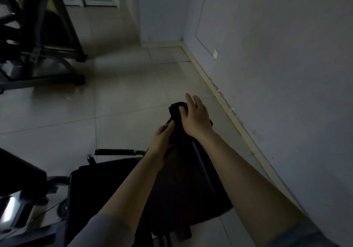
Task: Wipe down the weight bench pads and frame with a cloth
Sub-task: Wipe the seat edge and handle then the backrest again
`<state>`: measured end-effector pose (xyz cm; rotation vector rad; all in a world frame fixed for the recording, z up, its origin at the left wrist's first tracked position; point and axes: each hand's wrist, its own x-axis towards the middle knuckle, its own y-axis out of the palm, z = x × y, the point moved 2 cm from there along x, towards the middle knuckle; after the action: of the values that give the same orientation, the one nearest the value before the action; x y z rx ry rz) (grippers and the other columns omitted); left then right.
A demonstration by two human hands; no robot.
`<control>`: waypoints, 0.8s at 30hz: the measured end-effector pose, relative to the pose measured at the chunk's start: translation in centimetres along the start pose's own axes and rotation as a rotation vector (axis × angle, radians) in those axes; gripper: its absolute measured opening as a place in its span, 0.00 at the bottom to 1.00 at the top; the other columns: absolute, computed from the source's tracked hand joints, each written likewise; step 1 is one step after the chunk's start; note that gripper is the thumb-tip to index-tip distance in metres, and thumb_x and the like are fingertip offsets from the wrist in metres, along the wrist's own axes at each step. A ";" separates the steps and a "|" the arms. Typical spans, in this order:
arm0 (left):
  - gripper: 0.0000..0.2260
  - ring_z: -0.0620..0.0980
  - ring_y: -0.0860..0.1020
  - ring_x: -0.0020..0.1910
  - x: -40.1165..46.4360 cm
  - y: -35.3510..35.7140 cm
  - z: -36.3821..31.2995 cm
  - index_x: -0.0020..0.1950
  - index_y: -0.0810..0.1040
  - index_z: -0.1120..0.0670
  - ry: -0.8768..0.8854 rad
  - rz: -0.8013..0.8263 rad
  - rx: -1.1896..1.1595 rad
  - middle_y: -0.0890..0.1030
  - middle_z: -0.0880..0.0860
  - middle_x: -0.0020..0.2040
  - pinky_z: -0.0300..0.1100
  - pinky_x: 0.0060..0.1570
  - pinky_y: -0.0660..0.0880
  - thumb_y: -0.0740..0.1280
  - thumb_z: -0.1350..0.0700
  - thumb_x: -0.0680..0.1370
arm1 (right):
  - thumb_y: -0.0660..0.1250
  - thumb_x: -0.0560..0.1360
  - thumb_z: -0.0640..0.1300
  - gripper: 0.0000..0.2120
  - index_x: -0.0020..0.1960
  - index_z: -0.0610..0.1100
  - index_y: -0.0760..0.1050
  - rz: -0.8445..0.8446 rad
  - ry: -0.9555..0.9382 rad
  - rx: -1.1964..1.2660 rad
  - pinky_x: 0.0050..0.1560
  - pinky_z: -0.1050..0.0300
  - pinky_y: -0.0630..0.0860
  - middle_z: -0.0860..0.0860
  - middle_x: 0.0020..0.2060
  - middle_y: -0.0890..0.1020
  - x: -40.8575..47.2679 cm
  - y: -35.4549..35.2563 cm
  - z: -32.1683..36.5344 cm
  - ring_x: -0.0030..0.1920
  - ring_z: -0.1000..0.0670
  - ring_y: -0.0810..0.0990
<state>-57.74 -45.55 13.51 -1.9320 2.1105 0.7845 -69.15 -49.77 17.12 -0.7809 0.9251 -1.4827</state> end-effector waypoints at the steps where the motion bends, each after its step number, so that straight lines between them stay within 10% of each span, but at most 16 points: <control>1: 0.19 0.50 0.81 0.52 0.1 -0.1 0.0 0.60 0.76 0.51 -0.035 0.029 -0.017 0.82 0.52 0.54 0.45 0.52 0.77 0.63 0.41 0.76 | 0.51 0.80 0.56 0.28 0.77 0.50 0.48 -0.007 0.015 0.042 0.74 0.45 0.54 0.45 0.77 0.49 -0.8 -0.3 -0.1 0.76 0.42 0.51; 10: 0.18 0.51 0.80 0.45 2.9 0.3 -1.1 0.56 0.76 0.59 -0.003 -0.033 0.042 0.81 0.56 0.50 0.45 0.43 0.78 0.67 0.45 0.75 | 0.50 0.79 0.59 0.35 0.77 0.47 0.38 0.170 0.167 -0.239 0.66 0.43 0.66 0.37 0.75 0.50 -4.3 0.0 -0.2 0.70 0.35 0.61; 15: 0.15 0.52 0.77 0.40 5.8 -5.2 1.7 0.57 0.74 0.60 -0.030 -0.200 0.007 0.77 0.53 0.41 0.46 0.39 0.75 0.61 0.49 0.79 | 0.52 0.80 0.54 0.24 0.70 0.42 0.60 0.111 0.136 -0.500 0.58 0.44 0.70 0.37 0.65 0.67 1.5 1.8 2.6 0.61 0.35 0.68; 21: 0.11 0.52 0.79 0.43 8.0 -10.7 5.8 0.55 0.74 0.55 -0.042 -0.266 0.135 0.79 0.57 0.49 0.51 0.46 0.78 0.62 0.49 0.78 | 0.57 0.79 0.46 0.11 0.45 0.42 0.75 0.457 0.063 -0.940 0.34 0.61 0.67 0.48 0.38 0.76 6.5 4.3 4.9 0.35 0.50 0.73; 24: 0.15 0.54 0.76 0.56 7.7 -14.9 9.0 0.59 0.73 0.50 -0.071 -0.323 0.581 0.77 0.56 0.60 0.51 0.53 0.74 0.62 0.45 0.76 | 0.57 0.78 0.44 0.11 0.53 0.43 0.76 0.602 -0.022 -1.136 0.49 0.58 0.73 0.50 0.50 0.79 6.5 8.3 6.1 0.47 0.49 0.78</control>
<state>-46.43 -48.21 -1.53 -1.8033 1.6675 0.1451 -60.63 -57.14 12.43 -1.1483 1.8149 -0.3250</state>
